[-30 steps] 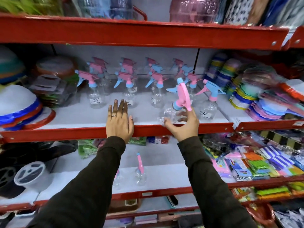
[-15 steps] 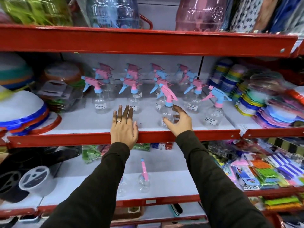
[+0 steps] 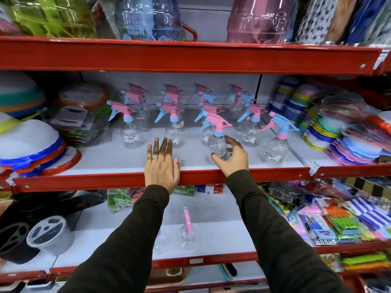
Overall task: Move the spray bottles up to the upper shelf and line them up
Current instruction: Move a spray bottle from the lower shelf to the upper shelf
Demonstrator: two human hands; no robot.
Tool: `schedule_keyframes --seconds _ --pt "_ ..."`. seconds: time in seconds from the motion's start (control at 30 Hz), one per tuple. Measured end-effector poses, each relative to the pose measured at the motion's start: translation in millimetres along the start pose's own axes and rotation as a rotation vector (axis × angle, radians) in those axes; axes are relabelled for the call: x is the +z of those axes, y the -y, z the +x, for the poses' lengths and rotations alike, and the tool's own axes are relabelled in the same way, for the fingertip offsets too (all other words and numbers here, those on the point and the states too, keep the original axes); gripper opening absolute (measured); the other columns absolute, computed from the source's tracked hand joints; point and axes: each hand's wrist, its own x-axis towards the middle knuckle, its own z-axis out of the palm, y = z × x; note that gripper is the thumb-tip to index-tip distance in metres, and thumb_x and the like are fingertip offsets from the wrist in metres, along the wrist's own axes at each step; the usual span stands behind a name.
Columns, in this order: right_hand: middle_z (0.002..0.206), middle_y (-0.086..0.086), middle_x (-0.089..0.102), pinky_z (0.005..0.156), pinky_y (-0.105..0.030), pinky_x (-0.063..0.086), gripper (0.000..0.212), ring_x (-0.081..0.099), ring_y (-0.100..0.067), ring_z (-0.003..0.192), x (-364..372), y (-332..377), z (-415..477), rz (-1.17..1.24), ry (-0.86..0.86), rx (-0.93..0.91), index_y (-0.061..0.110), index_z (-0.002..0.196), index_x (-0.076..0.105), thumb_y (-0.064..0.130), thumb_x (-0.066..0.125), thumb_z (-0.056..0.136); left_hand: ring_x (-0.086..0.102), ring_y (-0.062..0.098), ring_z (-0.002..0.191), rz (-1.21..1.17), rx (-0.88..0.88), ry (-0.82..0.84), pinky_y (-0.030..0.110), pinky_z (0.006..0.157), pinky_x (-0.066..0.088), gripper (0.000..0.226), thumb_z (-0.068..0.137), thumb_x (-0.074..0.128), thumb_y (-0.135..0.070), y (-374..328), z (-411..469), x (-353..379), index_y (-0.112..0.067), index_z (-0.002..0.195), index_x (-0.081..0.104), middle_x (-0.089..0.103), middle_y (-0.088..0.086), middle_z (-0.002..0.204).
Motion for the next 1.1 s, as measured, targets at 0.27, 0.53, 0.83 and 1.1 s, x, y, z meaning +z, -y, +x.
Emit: schedule_keyframes --seconds 0.27,0.53,0.83,1.1 --pt "0.127 -0.003 0.052 0.096 -0.038 0.053 0.08 0.059 -0.022 0.109 1.9 5.8 -2.8 -0.005 -0.056 0.016 0.029 0.129 0.05 0.057 0.08 0.06 0.009 0.031 0.154 -0.007 0.006 -0.004 0.046 0.125 0.001 0.064 0.097 0.02 -0.034 0.2 -0.6 -0.9 -0.004 0.153 0.029 0.031 0.013 0.161" --pt "0.118 -0.002 0.06 0.094 -0.032 0.053 0.071 0.062 -0.02 0.105 5.7 2.6 0.4 -0.026 -0.053 0.014 0.026 0.129 0.057 0.052 0.075 0.065 0.008 0.031 0.154 -0.008 0.008 0.014 0.047 0.125 0.002 0.064 0.098 0.019 -0.034 0.3 -0.1 -0.2 -0.004 0.153 0.028 0.029 0.012 0.162" --pt "0.133 -0.002 0.048 0.103 -0.04 0.048 0.08 0.052 -0.021 0.117 -1.1 8.9 -11.4 0.057 -0.088 0.042 0.025 0.136 0.049 0.045 0.082 0.067 0.013 0.032 0.153 -0.025 0.005 0.036 0.047 0.125 0.005 0.065 0.097 0.019 -0.035 0.4 -1.0 -4.5 -0.003 0.152 0.031 0.032 0.013 0.16" --pt "0.097 0.004 0.055 0.091 -0.038 0.044 0.038 0.054 -0.021 0.097 2.6 18.5 -68.7 0.104 -0.37 -0.098 0.022 0.114 0.067 0.024 0.073 0.076 0.011 0.029 0.154 -0.033 -0.011 0.04 0.045 0.125 0.002 0.064 0.1 0.021 -0.04 20.0 -7.1 -16.4 -0.005 0.152 0.033 0.029 0.012 0.162"
